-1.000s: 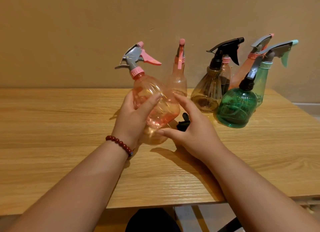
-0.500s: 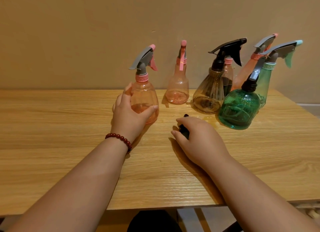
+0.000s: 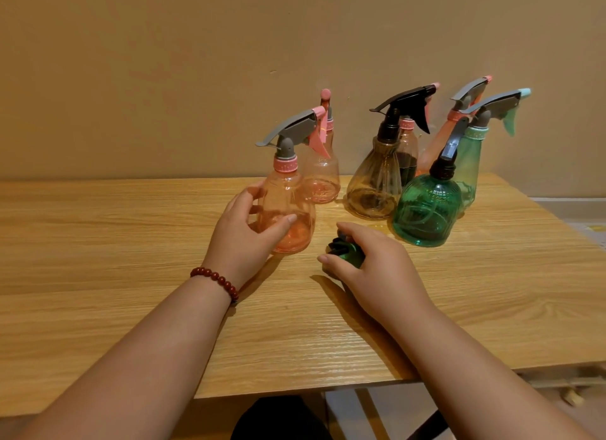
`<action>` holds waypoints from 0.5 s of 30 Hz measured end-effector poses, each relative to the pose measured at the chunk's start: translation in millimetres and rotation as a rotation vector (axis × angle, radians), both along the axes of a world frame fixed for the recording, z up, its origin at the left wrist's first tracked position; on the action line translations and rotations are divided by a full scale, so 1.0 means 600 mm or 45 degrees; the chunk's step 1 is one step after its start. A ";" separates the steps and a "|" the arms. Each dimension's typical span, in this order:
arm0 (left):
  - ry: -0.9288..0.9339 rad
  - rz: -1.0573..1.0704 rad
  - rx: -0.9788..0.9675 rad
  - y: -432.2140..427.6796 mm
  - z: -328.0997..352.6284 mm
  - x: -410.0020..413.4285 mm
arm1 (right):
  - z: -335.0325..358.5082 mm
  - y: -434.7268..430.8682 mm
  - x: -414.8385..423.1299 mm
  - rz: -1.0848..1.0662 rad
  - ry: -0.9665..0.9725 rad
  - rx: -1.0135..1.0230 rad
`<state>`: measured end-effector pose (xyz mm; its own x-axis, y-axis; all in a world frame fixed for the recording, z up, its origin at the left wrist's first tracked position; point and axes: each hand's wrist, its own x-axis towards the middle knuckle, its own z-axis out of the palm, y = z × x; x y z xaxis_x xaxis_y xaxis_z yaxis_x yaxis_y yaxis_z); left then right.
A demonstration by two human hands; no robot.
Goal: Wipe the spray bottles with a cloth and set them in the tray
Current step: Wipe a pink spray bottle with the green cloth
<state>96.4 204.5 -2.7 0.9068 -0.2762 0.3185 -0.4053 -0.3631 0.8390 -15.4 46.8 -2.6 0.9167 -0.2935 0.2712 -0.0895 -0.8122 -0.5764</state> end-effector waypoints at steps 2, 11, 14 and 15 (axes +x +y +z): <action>-0.012 -0.023 0.002 -0.001 -0.001 -0.003 | -0.001 -0.002 -0.009 0.008 0.007 -0.001; -0.091 -0.058 -0.011 -0.006 0.002 -0.021 | 0.002 -0.007 -0.036 0.113 -0.013 0.045; -0.101 -0.075 0.009 -0.009 -0.001 -0.023 | 0.012 -0.004 -0.026 0.011 -0.114 0.049; -0.103 -0.084 0.014 -0.009 -0.002 -0.023 | 0.016 -0.002 -0.021 -0.006 -0.117 0.042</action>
